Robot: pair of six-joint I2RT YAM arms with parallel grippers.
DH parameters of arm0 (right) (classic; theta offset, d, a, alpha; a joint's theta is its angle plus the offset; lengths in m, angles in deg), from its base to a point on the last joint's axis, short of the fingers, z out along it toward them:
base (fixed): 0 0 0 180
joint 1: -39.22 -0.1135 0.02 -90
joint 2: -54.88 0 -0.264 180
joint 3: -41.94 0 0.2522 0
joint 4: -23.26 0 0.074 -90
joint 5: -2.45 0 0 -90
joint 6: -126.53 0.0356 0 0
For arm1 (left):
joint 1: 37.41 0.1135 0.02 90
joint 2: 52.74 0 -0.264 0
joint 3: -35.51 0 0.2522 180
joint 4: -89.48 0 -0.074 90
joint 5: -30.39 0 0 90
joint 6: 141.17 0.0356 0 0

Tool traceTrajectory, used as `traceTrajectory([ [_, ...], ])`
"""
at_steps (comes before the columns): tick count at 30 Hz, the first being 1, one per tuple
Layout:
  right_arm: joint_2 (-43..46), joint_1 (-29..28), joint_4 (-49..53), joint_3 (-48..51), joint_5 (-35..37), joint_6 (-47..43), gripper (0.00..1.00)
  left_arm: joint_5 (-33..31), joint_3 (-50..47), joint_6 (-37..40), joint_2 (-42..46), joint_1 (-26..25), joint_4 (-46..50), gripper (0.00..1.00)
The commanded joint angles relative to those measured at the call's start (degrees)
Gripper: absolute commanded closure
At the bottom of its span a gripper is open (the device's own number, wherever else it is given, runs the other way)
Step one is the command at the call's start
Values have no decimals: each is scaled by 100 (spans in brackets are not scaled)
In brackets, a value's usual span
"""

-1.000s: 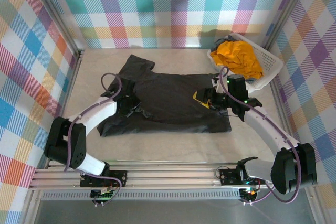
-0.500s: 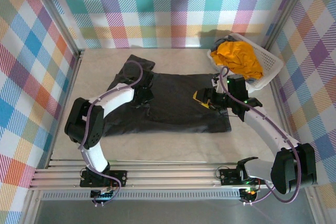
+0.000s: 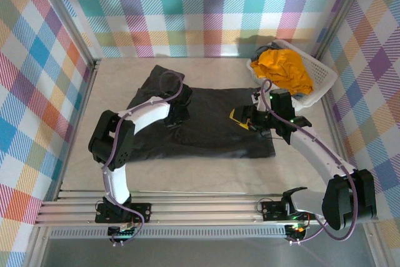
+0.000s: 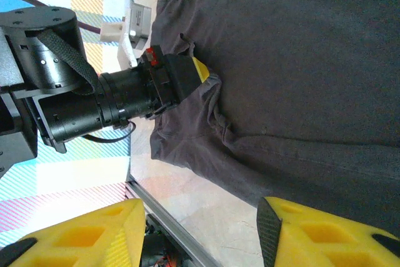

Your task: Fold and stack the t-shirts

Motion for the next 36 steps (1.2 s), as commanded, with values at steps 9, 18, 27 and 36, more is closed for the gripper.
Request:
traceTrajectory([
  [9, -42, -29, 547, 132, 580, 23, 48, -145, 803, 336, -504, -47, 236, 94],
  [18, 139, 110, 1055, 666, 1532, 243, 50, -204, -67, 36, 1195, 344, 630, 47],
  [27, -537, 668, 1542, 841, 1967, 283, 66, 1785, -3232, -672, 3302, 2796, 235, 63],
  [36, -1273, 1066, 1952, 590, 2291, 166, 69, 1357, -3365, -629, 1965, 3887, -191, 70],
])
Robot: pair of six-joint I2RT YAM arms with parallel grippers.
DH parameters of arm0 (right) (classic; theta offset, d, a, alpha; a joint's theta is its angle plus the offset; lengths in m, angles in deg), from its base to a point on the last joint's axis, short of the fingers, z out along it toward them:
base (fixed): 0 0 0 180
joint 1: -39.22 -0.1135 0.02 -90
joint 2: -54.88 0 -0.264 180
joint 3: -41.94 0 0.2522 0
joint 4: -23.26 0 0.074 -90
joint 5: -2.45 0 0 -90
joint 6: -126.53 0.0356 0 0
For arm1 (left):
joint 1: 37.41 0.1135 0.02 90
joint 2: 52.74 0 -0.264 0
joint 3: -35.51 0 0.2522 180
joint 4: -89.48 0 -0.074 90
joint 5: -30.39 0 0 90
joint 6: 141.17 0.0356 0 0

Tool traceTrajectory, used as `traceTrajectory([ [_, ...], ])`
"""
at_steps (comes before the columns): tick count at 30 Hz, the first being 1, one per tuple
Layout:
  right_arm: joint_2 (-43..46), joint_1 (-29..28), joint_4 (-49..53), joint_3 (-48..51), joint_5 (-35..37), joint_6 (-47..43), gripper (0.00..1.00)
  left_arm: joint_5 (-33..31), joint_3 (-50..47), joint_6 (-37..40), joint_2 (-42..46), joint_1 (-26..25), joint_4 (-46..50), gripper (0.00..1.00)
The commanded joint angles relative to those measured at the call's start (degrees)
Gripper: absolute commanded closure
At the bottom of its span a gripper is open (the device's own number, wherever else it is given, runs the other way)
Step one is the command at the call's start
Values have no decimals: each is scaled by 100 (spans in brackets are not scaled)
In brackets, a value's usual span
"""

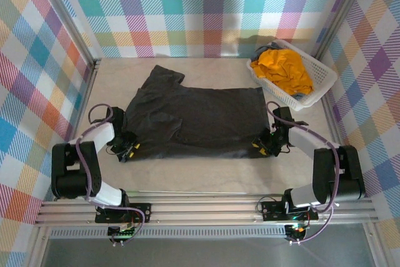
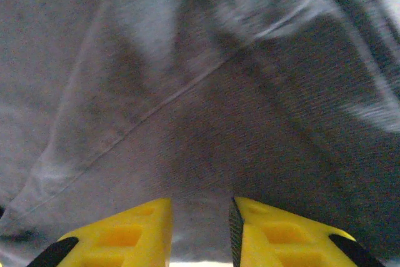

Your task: Fold and stack the t-shirts

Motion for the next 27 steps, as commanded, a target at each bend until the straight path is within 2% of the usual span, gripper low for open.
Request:
traceTrajectory([
  [1, -180, 149, 354, -227, 245, -97, 69, -708, 72, -8, -384, 275, -161, 70],
  [3, -368, 271, 400, -278, 310, -79, 69, -1027, 151, 43, -440, 341, -99, 71],
  [9, -858, 301, 462, -484, 316, -93, 75, -975, 114, 22, -99, 389, 171, 69],
  [11, -659, 243, 526, -499, 340, -90, 74, -805, 81, -20, 392, 357, 243, 64],
  [16, 421, -243, 1149, -735, 1375, -17, 69, -639, 408, -90, 1202, -225, 603, 61],
  [19, 740, -466, 1106, -775, 1449, 34, 66, -257, 514, -172, 1011, -556, 358, 62],
  [22, 606, -528, 863, -782, 1258, 63, 65, -200, 631, -199, 651, -779, 157, 65],
  [25, 264, -525, 613, -871, 1088, 32, 67, -89, 676, -202, 342, -894, -68, 68],
  [27, 29, -528, 339, -905, 889, 55, 72, -48, 712, -164, 113, -912, -147, 70],
])
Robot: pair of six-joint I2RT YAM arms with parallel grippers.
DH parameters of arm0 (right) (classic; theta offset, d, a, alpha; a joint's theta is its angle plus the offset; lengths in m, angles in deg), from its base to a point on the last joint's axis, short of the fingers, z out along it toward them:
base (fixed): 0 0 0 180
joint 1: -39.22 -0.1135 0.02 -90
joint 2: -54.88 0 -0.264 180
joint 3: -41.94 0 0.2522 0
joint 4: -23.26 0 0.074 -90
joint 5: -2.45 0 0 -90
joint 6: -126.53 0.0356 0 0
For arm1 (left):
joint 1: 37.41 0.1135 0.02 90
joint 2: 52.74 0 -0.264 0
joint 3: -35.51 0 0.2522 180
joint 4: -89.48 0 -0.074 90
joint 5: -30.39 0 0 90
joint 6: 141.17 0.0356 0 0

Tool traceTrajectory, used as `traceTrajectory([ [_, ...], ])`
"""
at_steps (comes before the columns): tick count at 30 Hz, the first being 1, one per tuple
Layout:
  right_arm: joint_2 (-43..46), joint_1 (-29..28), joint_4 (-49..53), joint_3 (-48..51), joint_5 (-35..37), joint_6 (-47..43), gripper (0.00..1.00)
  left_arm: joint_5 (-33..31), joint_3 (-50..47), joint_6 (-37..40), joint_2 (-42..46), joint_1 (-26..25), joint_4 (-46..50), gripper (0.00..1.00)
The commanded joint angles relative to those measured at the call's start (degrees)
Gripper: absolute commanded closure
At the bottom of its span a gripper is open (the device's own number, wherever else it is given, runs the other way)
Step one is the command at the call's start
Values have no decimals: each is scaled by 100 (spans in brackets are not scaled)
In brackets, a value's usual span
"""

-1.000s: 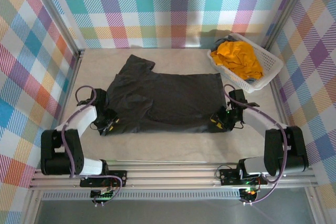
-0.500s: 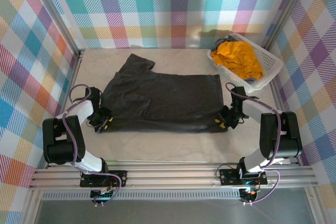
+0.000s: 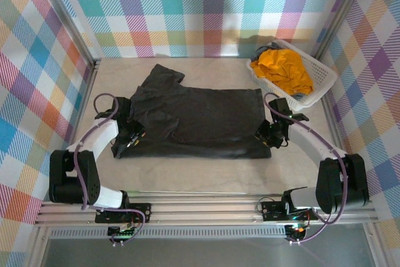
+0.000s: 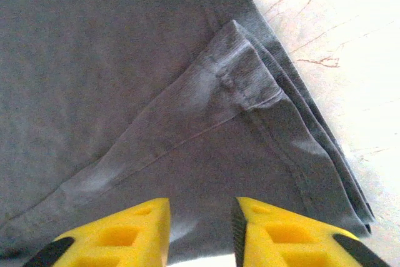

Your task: Fold and stack the t-shirts

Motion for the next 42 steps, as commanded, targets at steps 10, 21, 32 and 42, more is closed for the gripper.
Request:
traceTrajectory([
  [10, -1776, -14, -467, -536, -363, 286, 79, -295, 299, 161, -1174, 159, -170, 73],
  [21, -1130, -623, 380, 381, 9, 351, 76, -758, -1633, -500, 350, -109, 33, 73],
  [32, 328, -888, 965, 1335, 129, 925, 75, -848, -2215, -543, 1499, -117, 547, 72],
  [42, 1113, -856, 620, 26, 184, -215, 47, -783, -10, 225, 1615, -164, 1056, 57],
])
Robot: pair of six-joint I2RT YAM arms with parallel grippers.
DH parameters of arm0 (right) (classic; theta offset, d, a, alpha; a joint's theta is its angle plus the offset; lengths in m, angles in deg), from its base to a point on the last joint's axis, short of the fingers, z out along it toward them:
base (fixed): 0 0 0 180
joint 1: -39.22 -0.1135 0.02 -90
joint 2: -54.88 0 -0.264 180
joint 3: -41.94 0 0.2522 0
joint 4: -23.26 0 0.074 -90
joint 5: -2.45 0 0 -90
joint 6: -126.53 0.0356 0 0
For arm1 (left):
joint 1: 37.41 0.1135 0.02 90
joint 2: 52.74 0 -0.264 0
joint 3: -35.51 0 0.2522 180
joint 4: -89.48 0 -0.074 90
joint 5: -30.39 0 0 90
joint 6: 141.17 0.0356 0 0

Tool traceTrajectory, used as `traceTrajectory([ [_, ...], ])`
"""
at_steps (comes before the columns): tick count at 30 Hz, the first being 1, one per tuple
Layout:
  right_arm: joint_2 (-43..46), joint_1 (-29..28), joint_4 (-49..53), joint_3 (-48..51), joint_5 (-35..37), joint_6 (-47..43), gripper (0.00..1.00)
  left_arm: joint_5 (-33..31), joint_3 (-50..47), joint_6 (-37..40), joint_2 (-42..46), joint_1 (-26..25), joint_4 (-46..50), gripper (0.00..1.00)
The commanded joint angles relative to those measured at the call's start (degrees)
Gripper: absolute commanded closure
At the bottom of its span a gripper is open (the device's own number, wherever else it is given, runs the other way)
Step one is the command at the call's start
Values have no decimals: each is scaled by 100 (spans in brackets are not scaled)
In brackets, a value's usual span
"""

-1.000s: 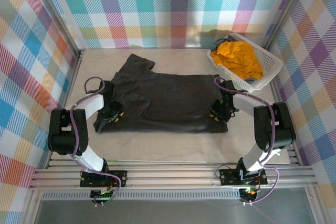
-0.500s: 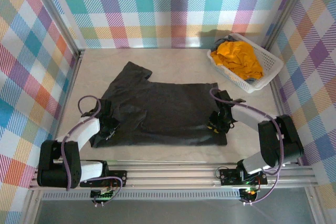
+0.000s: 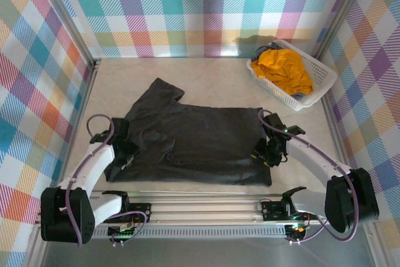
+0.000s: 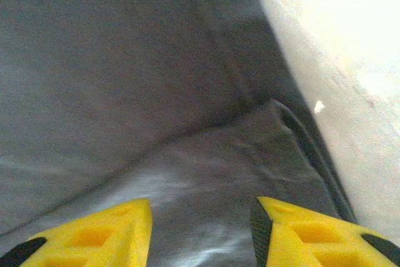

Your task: Fold and stack the t-shirts

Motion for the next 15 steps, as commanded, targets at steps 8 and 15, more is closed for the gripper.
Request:
traceTrajectory([
  [8, -851, 643, -1970, -1284, -886, -1209, 48, 217, 4082, 1701, -3218, 159, -522, 56],
  [15, -1968, 913, -2314, -2221, -1347, -1430, 48, 175, 5633, 2385, -5091, 159, -1784, 57],
])
